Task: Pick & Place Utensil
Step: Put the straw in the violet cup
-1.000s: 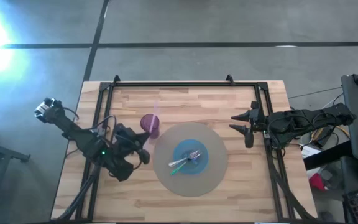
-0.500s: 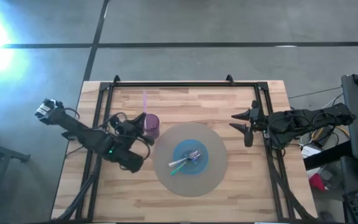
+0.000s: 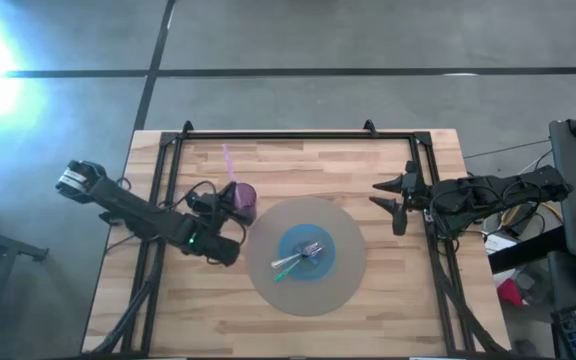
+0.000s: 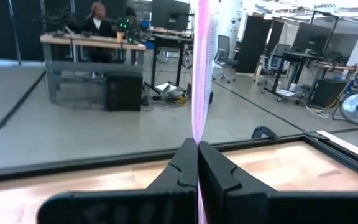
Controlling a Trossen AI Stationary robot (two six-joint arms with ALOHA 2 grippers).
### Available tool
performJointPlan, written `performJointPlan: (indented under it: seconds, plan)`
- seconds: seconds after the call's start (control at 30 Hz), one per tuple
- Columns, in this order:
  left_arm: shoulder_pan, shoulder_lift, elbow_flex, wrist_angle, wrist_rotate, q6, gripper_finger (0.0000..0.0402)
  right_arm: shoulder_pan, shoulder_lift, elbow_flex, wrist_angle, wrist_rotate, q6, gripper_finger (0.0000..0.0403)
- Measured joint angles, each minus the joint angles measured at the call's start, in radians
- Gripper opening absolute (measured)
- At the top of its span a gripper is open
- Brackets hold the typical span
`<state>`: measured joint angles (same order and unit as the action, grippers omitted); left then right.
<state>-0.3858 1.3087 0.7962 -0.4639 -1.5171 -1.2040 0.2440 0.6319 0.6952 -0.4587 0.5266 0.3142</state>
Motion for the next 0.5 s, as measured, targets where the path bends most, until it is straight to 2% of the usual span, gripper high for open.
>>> performJointPlan:
  seconds: [0.23, 0.5]
  plan:
    - [0.046, 0.000, -0.075, 0.168, 0.050, 0.037, 0.0000, 0.000, 0.000, 0.000, 0.000, 0.000, 0.000, 0.0169]
    - [0.118, 0.000, -0.091, 0.233, 0.203, 0.103, 0.0000, 0.000, 0.000, 0.000, 0.000, 0.000, 0.000, 0.0169]
